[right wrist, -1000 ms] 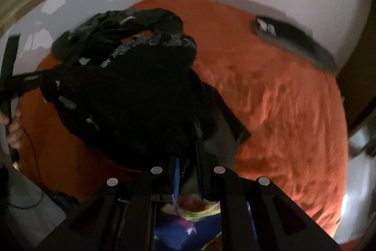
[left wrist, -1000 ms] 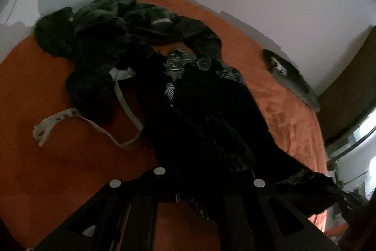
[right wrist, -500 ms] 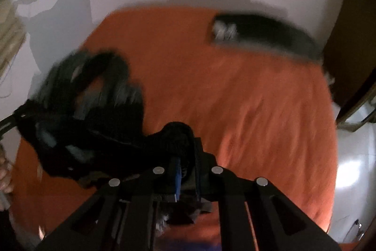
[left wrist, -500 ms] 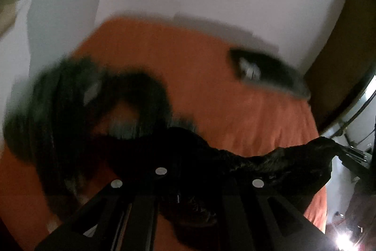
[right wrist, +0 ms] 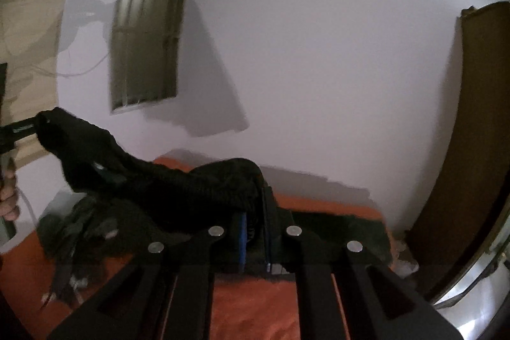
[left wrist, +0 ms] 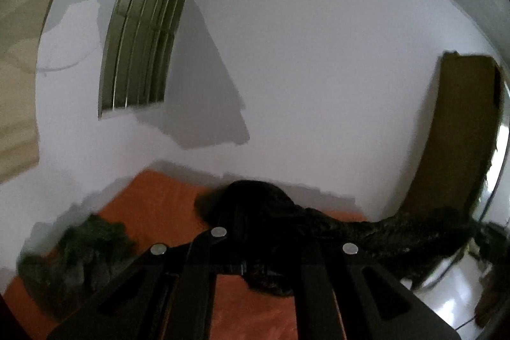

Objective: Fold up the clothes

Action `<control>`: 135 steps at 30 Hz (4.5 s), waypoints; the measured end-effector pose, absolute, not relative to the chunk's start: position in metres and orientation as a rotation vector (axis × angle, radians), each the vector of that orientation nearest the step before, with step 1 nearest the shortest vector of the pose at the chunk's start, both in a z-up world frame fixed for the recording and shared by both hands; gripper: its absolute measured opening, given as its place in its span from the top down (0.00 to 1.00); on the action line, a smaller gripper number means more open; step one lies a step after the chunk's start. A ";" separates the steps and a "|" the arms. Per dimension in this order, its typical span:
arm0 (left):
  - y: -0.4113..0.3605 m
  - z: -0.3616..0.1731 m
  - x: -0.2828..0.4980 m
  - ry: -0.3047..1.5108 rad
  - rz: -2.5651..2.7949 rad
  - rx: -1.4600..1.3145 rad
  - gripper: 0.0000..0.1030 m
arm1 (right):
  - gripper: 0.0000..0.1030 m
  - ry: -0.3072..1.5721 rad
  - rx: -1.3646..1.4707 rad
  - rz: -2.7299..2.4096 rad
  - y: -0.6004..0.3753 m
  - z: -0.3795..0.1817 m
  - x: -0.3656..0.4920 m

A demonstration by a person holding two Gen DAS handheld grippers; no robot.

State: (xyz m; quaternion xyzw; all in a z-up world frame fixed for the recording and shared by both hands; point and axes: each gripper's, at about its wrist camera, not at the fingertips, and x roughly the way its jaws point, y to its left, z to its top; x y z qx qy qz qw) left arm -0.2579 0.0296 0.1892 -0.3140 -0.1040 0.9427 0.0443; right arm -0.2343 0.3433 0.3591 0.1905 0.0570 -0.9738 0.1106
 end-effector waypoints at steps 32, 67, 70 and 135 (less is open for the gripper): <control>0.061 -0.128 -0.066 0.261 2.825 -1.600 0.48 | 0.47 -0.299 1.727 -2.457 0.357 -0.134 -0.087; 0.021 -0.148 -0.044 -0.842 2.692 -1.654 0.89 | 0.92 -0.065 1.780 -2.522 0.342 -0.091 -0.068; 0.019 -0.147 -0.045 -0.864 2.668 -1.654 0.88 | 0.92 -0.079 1.811 -2.484 0.344 -0.091 -0.068; 0.037 -0.008 -0.002 -0.729 2.609 -1.359 0.87 | 0.92 -0.157 1.438 -2.678 0.406 0.106 0.037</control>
